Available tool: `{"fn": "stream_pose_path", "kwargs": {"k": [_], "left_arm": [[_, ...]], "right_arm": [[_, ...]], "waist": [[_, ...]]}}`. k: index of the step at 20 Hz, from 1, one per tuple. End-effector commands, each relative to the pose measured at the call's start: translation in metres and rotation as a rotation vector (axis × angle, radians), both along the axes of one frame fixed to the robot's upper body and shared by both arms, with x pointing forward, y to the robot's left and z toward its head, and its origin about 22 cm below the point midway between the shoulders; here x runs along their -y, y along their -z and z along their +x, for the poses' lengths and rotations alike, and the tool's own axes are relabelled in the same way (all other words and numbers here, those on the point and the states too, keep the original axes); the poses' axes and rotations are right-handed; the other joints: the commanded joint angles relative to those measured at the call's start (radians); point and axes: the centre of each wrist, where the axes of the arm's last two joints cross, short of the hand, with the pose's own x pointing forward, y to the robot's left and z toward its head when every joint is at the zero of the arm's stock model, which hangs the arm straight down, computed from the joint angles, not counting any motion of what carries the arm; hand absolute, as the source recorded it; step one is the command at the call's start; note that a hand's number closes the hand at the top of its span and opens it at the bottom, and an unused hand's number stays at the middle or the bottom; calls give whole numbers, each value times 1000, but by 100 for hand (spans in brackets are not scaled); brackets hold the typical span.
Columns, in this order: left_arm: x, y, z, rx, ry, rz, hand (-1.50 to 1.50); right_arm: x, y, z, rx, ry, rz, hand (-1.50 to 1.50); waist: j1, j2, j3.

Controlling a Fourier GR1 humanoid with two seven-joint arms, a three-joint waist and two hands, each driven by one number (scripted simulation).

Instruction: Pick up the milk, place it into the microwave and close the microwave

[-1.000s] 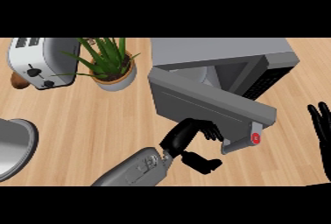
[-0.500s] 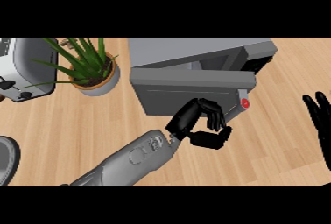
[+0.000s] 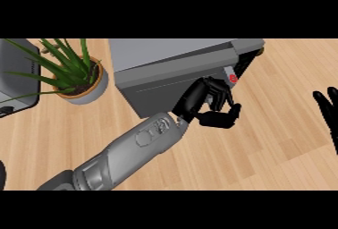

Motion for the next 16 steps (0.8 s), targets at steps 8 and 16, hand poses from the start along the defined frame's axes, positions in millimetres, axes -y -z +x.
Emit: {"fn": "stream_pose_path", "kwargs": {"k": [8, 16], "left_arm": [[7, -28, 23, 33, -87, -29, 150], [8, -26, 20, 41, -113, -44, 150]], "right_arm": [[4, -24, 6, 21, -52, -21, -150], [10, -42, 11, 29, -62, -56, -150]], "waist": [[-76, 19, 4], [-91, 26, 3]]}}
